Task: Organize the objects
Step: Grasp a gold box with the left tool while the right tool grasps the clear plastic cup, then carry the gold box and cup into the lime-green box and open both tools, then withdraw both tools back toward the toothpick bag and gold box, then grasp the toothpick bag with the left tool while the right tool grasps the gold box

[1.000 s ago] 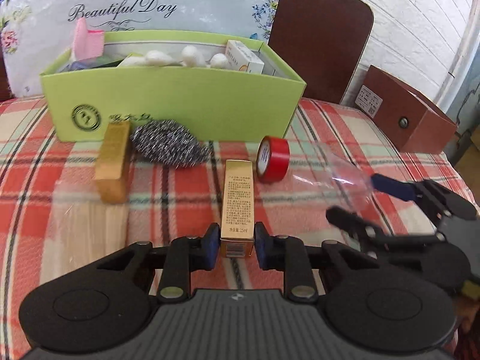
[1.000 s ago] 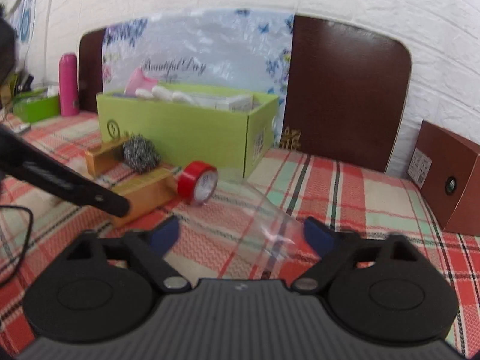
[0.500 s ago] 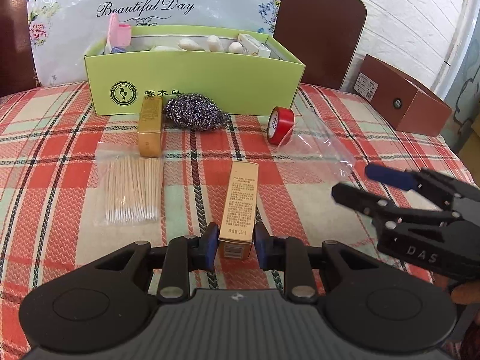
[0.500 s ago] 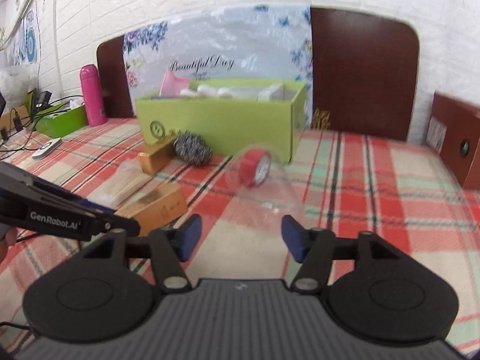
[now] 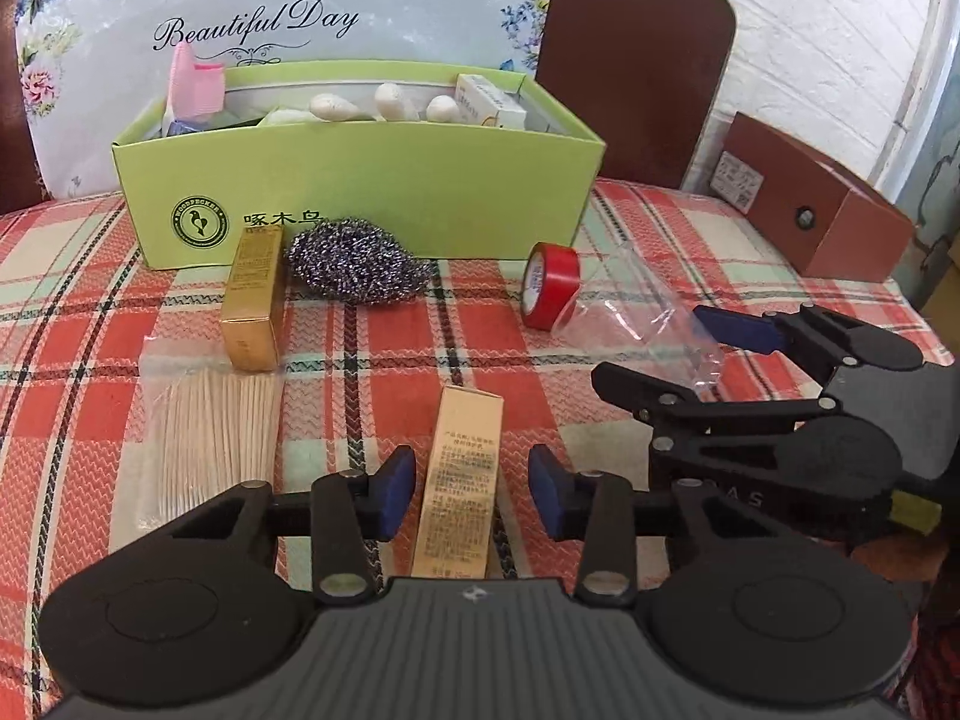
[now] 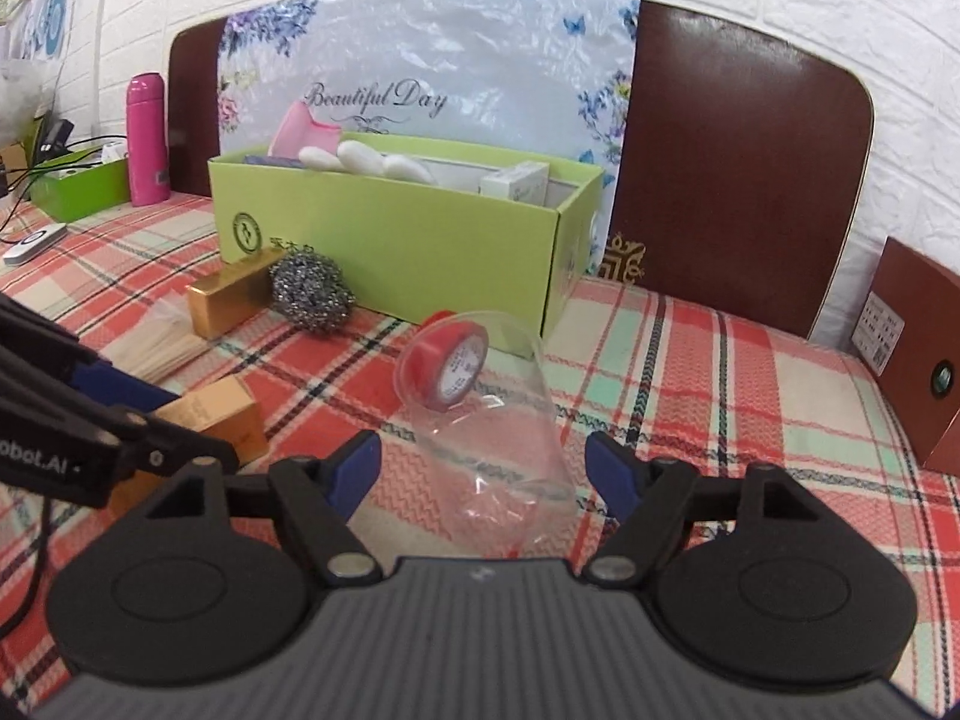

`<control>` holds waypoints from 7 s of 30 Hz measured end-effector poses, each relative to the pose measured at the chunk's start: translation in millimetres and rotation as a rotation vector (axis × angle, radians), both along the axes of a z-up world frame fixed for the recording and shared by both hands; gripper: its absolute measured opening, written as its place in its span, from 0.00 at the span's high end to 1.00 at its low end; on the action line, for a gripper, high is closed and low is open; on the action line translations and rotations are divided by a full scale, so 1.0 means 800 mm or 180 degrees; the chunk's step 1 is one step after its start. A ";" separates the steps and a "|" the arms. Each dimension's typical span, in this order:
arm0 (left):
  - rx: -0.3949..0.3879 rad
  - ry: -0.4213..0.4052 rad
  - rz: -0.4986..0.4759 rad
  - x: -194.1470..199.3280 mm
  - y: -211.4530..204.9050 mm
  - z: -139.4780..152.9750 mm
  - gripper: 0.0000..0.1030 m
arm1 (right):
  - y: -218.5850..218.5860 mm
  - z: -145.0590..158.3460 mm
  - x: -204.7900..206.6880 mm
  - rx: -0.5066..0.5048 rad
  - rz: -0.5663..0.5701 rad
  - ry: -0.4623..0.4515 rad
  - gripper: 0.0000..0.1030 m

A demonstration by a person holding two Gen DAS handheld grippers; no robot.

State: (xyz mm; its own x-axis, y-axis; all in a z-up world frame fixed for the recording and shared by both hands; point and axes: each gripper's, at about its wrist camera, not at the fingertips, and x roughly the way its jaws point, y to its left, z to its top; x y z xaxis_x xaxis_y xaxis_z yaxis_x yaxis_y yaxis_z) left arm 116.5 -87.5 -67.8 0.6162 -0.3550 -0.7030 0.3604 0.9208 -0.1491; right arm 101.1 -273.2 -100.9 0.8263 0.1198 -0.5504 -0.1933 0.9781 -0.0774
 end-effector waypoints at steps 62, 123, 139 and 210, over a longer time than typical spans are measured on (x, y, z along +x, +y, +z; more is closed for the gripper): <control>-0.0384 -0.0663 0.0471 0.221 0.063 0.126 0.60 | 0.071 0.093 0.184 0.0193 0.0080 -0.0711 0.25; 0.0445 -0.0043 0.1213 -0.007 0.101 0.027 0.23 | 0.089 0.053 -0.084 0.0525 -0.0121 -0.0413 0.00; 0.0017 0.0086 0.0985 0.022 0.118 -0.011 0.69 | 0.100 0.032 -0.062 0.0502 -0.0043 -0.0177 0.00; -0.0108 0.0125 0.0446 -0.007 0.107 -0.007 0.84 | 0.119 0.000 -0.039 0.0465 0.0491 0.0440 0.77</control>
State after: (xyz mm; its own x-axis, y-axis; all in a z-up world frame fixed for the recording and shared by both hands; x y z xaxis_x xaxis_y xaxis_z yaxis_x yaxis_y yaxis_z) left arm 110.9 -2.0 -73.5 0.6337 -0.2914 -0.7166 0.2220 0.9559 -0.1923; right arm 70.0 -178.3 -101.3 0.7102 0.3252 -0.6243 -0.3401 0.9350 0.1002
